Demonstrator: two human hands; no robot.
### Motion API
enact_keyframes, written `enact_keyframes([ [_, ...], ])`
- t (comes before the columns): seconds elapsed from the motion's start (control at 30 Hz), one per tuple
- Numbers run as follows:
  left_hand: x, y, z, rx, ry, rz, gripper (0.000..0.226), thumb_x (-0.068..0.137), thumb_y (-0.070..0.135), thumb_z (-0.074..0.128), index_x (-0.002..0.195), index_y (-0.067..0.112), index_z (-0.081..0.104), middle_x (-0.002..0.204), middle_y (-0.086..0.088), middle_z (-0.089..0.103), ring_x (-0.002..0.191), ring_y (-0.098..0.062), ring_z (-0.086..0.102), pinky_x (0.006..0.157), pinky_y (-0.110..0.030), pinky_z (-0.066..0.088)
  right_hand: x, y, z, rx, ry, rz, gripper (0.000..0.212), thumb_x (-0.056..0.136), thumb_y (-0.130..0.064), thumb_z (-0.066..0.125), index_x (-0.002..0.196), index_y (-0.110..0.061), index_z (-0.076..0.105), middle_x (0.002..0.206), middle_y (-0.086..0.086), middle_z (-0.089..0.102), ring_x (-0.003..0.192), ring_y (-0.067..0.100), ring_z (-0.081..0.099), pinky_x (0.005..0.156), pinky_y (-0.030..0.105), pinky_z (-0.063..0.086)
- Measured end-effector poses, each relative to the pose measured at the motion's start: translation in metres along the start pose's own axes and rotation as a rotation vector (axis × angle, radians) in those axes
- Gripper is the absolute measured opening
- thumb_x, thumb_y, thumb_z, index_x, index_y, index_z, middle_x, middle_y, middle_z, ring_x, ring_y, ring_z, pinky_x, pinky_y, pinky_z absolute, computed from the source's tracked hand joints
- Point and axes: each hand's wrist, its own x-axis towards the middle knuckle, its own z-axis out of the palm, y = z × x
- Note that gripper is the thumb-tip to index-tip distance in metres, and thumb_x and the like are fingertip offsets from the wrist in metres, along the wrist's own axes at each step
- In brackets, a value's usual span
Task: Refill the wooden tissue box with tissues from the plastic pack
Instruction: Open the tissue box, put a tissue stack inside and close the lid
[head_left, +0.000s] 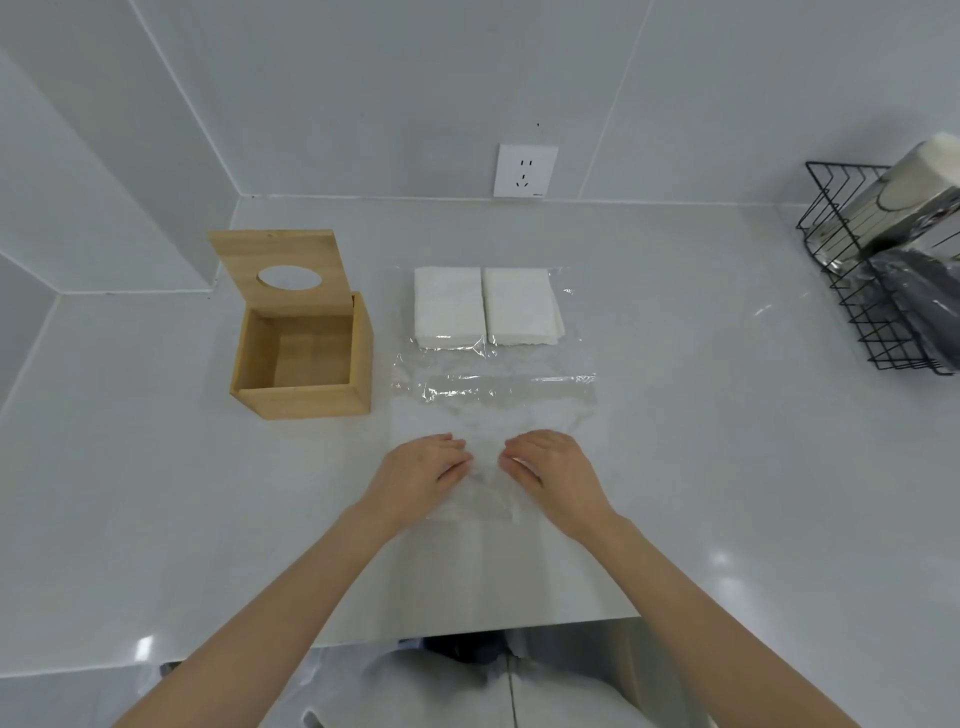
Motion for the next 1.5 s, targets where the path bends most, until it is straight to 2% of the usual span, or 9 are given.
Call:
enact_keyframes([
  [0.17,0.003,0.018,-0.018,-0.112,0.145,-0.045,0.057,0.081,0.052,0.030,0.095,0.014,0.070,0.103,-0.004,0.072,0.104,-0.021,0.063,0.086,-0.040,0.050,-0.004,-0.024,-0.006,0.075,0.304,-0.074,0.019,0.083,-0.024,0.054,0.089,-0.012,0.067,0.082,0.000,0.067,0.083,0.010,0.051,0.075,0.020,0.043],
  [0.37,0.004,0.030,-0.024,-0.142,0.243,-0.007,0.060,0.080,0.053,0.026,0.105,0.019,0.069,0.113,0.005,0.069,0.109,-0.016,0.061,0.091,-0.034,0.048,0.004,-0.029,0.009,0.091,-0.058,-0.023,0.031,0.094,-0.013,0.041,0.120,-0.010,0.058,0.118,0.005,0.064,0.109,0.021,0.056,0.090,0.027,0.043],
  [0.5,0.003,0.036,-0.026,-0.097,0.365,0.098,0.044,0.087,0.044,0.036,0.106,0.020,0.069,0.115,0.004,0.068,0.105,-0.012,0.062,0.089,-0.021,0.046,0.033,-0.036,0.016,0.229,-0.044,-0.007,0.031,0.089,-0.012,0.036,0.111,-0.010,0.057,0.114,0.008,0.062,0.108,0.017,0.054,0.095,0.024,0.041],
  [0.7,0.001,0.040,-0.035,-0.033,0.486,0.283,0.031,0.092,0.027,0.045,0.107,0.013,0.068,0.114,-0.003,0.068,0.109,-0.013,0.060,0.088,-0.028,0.050,0.078,-0.030,0.031,0.003,-0.013,0.063,0.052,0.092,-0.019,0.042,0.141,-0.006,0.029,0.150,0.013,0.032,0.141,0.023,0.025,0.114,0.030,0.016],
  [1.0,-0.008,0.031,-0.030,-0.022,0.471,0.473,0.035,0.088,0.034,0.055,0.115,0.014,0.064,0.129,-0.008,0.057,0.126,-0.015,0.048,0.097,-0.028,0.045,0.144,-0.026,0.037,-0.327,0.066,0.122,0.060,0.079,-0.037,0.036,0.133,-0.010,0.039,0.138,0.012,0.052,0.131,0.024,0.036,0.107,0.041,0.020],
  [1.1,-0.003,0.021,-0.034,-0.249,0.388,0.282,0.056,0.091,0.049,0.041,0.133,0.013,0.045,0.145,-0.005,0.039,0.137,-0.013,0.031,0.110,-0.025,0.029,0.155,-0.017,0.038,-0.342,0.053,0.006,0.067,0.067,-0.036,0.052,0.129,-0.011,0.040,0.133,0.013,0.055,0.128,0.025,0.035,0.105,0.043,0.019],
  [1.23,0.034,0.018,-0.042,-0.678,0.364,-0.355,0.051,0.096,0.039,0.033,0.143,0.024,0.016,0.154,0.016,0.008,0.139,0.006,0.004,0.110,-0.011,0.003,0.163,-0.010,0.039,-0.362,0.134,-0.160,0.068,0.060,-0.020,0.075,0.122,-0.008,0.050,0.127,0.013,0.061,0.118,0.028,0.057,0.107,0.045,0.026],
  [1.37,0.071,0.007,-0.048,-0.871,0.426,-0.587,0.048,0.097,0.025,0.037,0.143,0.019,0.025,0.151,-0.002,0.027,0.138,-0.014,0.025,0.107,-0.021,0.017,0.172,-0.004,0.039,-0.384,0.139,-0.208,0.047,0.075,-0.025,0.060,0.117,-0.005,0.055,0.117,0.013,0.066,0.108,0.028,0.063,0.092,0.043,0.052],
  [1.5,0.086,0.005,-0.049,-0.850,0.433,-0.598,0.046,0.097,0.024,0.035,0.142,0.020,0.027,0.149,-0.001,0.033,0.135,-0.015,0.031,0.102,-0.021,0.023,0.180,-0.005,0.037,-0.429,0.122,-0.227,0.039,0.070,-0.023,0.064,0.104,-0.005,0.066,0.103,0.009,0.072,0.096,0.024,0.068,0.080,0.031,0.057],
])
